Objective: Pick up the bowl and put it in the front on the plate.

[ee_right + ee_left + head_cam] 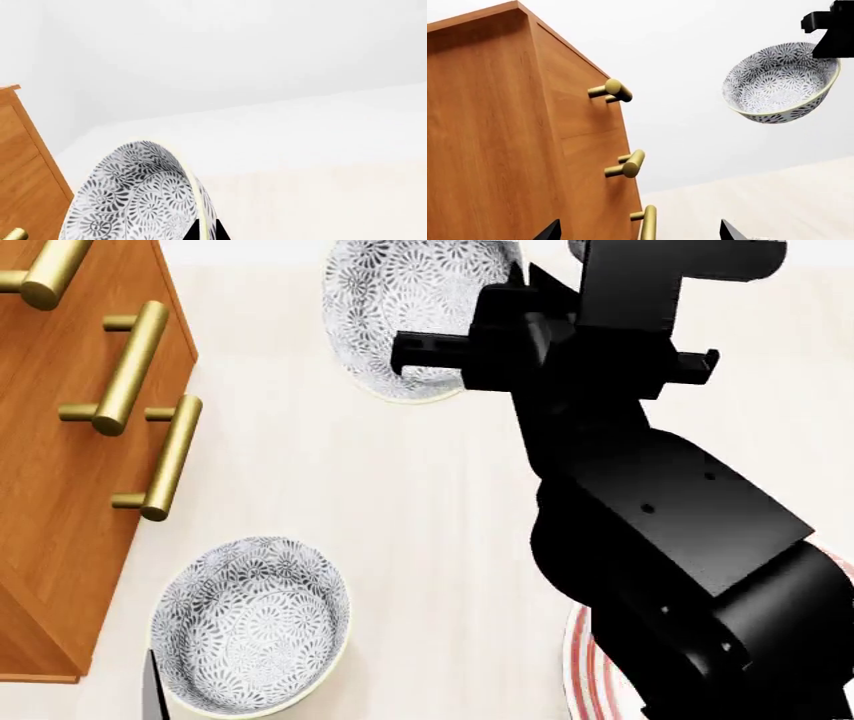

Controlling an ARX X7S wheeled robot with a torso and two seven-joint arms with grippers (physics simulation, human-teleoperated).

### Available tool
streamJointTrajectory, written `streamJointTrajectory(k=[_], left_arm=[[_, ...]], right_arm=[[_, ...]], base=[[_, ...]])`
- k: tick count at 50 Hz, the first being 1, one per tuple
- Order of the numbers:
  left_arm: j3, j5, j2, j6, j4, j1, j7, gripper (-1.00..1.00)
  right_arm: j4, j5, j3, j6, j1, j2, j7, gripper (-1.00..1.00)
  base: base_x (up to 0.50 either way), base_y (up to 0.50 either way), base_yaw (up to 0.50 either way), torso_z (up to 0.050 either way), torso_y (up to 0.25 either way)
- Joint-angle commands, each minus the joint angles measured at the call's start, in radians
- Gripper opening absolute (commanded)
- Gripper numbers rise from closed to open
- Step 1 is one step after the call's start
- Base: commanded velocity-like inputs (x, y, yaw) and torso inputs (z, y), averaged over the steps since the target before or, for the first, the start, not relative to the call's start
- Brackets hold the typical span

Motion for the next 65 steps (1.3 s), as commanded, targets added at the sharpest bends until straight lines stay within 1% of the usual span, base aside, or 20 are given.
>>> streamJointTrajectory(k=[1, 7, 19, 21, 22, 25, 26, 27, 29, 31, 32, 33, 34, 36, 40, 49, 52, 55, 63, 65], left_arm=[[-0.003, 0.006, 0.006, 0.001, -0.002, 0.000, 0.008, 1.00], [0.004, 0.001, 0.005, 0.006, -0.007, 0.001, 0.010, 1.00], [0.017, -0.029, 0.003, 0.015, -0.023, 0.003, 0.018, 1.00], [0.019, -0.030, 0.003, 0.015, -0.022, 0.004, 0.018, 1.00], [0.021, -0.031, 0.003, 0.014, -0.023, 0.003, 0.020, 1.00], [0.025, -0.033, 0.003, 0.014, -0.030, 0.001, 0.022, 1.00], [0.026, -0.032, 0.003, 0.012, -0.029, 0.001, 0.022, 1.00], [0.027, -0.032, 0.004, 0.009, -0.029, 0.000, 0.023, 1.00], [0.030, -0.031, 0.004, 0.007, -0.031, -0.002, 0.024, 1.00], [0.032, -0.028, 0.004, 0.005, -0.032, -0.003, 0.024, 1.00], [0.033, -0.026, 0.003, 0.001, -0.029, -0.003, 0.025, 1.00], [0.033, -0.025, 0.003, -0.004, -0.024, -0.002, 0.025, 1.00], [0.034, -0.022, 0.003, -0.007, -0.025, -0.003, 0.025, 1.00], [0.035, -0.022, 0.002, -0.008, -0.024, -0.003, 0.025, 1.00], [0.036, -0.020, 0.001, -0.016, -0.019, -0.003, 0.025, 1.00], [0.037, -0.020, -0.002, -0.034, -0.007, -0.005, 0.026, 1.00], [0.038, -0.023, -0.002, -0.037, -0.007, -0.007, 0.026, 1.00], [0.039, -0.024, -0.002, -0.039, -0.008, -0.008, 0.026, 1.00], [0.043, -0.026, -0.003, -0.043, -0.013, -0.010, 0.027, 1.00], [0.044, -0.025, -0.004, -0.046, -0.009, -0.010, 0.027, 1.00]], right_arm=[[-0.194, 0.066, 0.067, 0.070, -0.008, 0.117, 0.006, -1.00], [-0.281, 0.110, 0.107, 0.083, -0.058, 0.197, 0.003, -1.00], [-0.406, 0.183, 0.249, 0.053, -0.284, 0.431, -0.063, -1.00], [-0.412, 0.184, 0.273, 0.042, -0.338, 0.473, -0.087, -1.00], [-0.418, 0.177, 0.281, 0.028, -0.376, 0.504, -0.132, -1.00], [-0.412, 0.156, 0.303, 0.009, -0.435, 0.553, -0.168, -1.00], [-0.408, 0.154, 0.311, 0.001, -0.442, 0.557, -0.173, -1.00], [-0.408, 0.153, 0.317, -0.007, -0.459, 0.586, -0.223, -1.00], [-0.397, 0.161, 0.339, -0.015, -0.467, 0.602, -0.235, -1.00], [-0.399, 0.176, 0.358, -0.023, -0.481, 0.633, -0.281, -1.00], [-0.409, 0.187, 0.368, -0.034, -0.493, 0.653, -0.333, -1.00], [-0.408, 0.198, 0.383, -0.033, -0.505, 0.668, -0.339, -1.00], [-0.400, 0.233, 0.402, -0.032, -0.518, 0.690, -0.385, -1.00], [-0.386, 0.234, 0.407, -0.028, -0.524, 0.699, -0.385, -1.00], [-0.357, 0.247, 0.405, -0.021, -0.563, 0.736, -0.479, -1.00], [-0.281, 0.208, 0.410, -0.031, -0.629, 0.774, -0.546, -1.00], [-0.272, 0.194, 0.428, -0.061, -0.695, 0.800, -0.621, -1.00], [-0.261, 0.155, 0.432, -0.095, -0.729, 0.806, -0.660, -1.00], [-0.239, 0.148, 0.461, -0.122, -0.780, 0.829, -0.723, -1.00], [-0.249, 0.142, 0.480, -0.145, -0.820, 0.842, -0.768, -1.00]], base=[[0.00, 0.00, 0.00, 0.000, 0.000], [0.00, 0.00, 0.00, 0.000, 0.000], [0.00, 0.00, 0.00, 0.000, 0.000], [0.00, 0.00, 0.00, 0.000, 0.000], [0.00, 0.00, 0.00, 0.000, 0.000], [0.00, 0.00, 0.00, 0.000, 0.000], [0.00, 0.00, 0.00, 0.000, 0.000], [0.00, 0.00, 0.00, 0.000, 0.000], [0.00, 0.00, 0.00, 0.000, 0.000], [0.00, 0.00, 0.00, 0.000, 0.000], [0.00, 0.00, 0.00, 0.000, 0.000], [0.00, 0.00, 0.00, 0.000, 0.000], [0.00, 0.00, 0.00, 0.000, 0.000], [0.00, 0.00, 0.00, 0.000, 0.000], [0.00, 0.00, 0.00, 0.000, 0.000], [0.00, 0.00, 0.00, 0.000, 0.002], [0.00, 0.00, 0.00, 0.000, 0.000], [0.00, 0.00, 0.00, 0.000, 0.000], [0.00, 0.00, 0.00, 0.000, 0.000], [0.00, 0.00, 0.00, 0.000, 0.000]])
